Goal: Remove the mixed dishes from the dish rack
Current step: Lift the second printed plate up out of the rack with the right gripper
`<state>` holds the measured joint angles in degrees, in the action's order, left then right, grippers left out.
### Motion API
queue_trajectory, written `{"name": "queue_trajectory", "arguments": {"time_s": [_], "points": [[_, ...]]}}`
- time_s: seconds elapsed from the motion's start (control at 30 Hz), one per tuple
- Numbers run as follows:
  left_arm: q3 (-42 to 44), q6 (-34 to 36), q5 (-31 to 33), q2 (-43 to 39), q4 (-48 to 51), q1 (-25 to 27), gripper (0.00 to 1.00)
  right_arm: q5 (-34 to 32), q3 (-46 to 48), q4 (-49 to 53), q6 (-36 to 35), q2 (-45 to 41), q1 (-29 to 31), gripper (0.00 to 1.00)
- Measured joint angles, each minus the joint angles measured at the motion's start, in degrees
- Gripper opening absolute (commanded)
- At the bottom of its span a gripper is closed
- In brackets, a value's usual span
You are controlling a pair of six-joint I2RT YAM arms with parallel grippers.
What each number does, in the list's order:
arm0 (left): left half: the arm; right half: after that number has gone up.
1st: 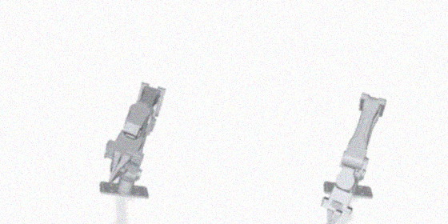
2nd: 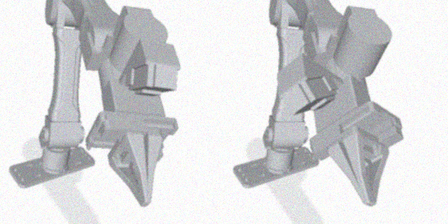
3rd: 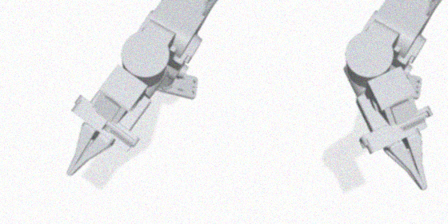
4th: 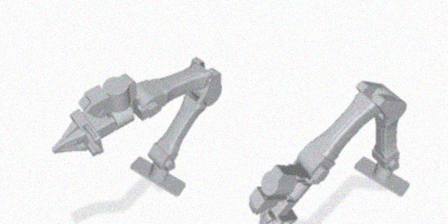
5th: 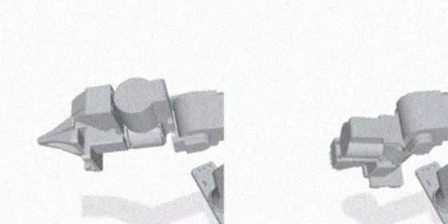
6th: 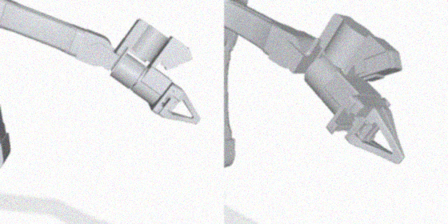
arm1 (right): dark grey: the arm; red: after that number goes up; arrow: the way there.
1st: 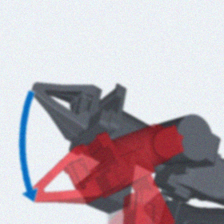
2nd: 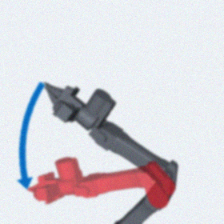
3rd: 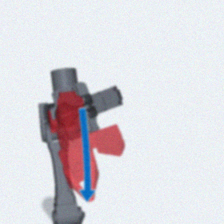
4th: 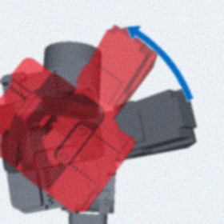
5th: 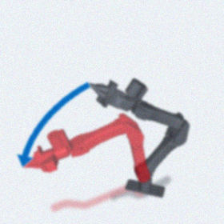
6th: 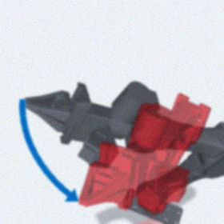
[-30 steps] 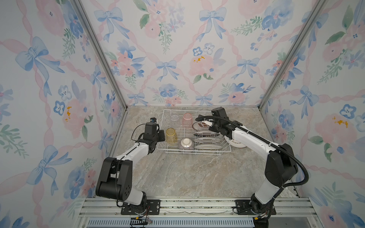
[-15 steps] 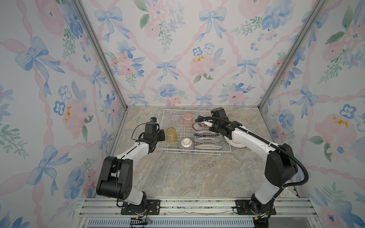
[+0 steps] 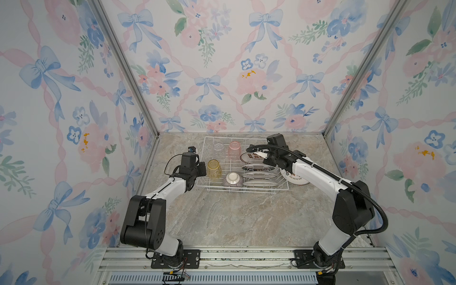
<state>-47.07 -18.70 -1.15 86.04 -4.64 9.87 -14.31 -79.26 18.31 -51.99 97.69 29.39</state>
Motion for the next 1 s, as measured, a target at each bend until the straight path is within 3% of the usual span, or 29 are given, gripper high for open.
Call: {"name": "queue_trajectory", "arguments": {"time_s": [0.63, 1.0], "points": [[0.02, 0.15, -0.24, 0.00, -0.13, -0.04, 0.00, 6.82, -1.42, 3.80, 8.52, -5.86, -4.81, 0.00], [0.02, 0.13, -0.31, 0.00, -0.13, -0.04, 0.00, 16.65, -1.25, 3.98, 21.24, -10.45, -7.26, 0.00]]}}
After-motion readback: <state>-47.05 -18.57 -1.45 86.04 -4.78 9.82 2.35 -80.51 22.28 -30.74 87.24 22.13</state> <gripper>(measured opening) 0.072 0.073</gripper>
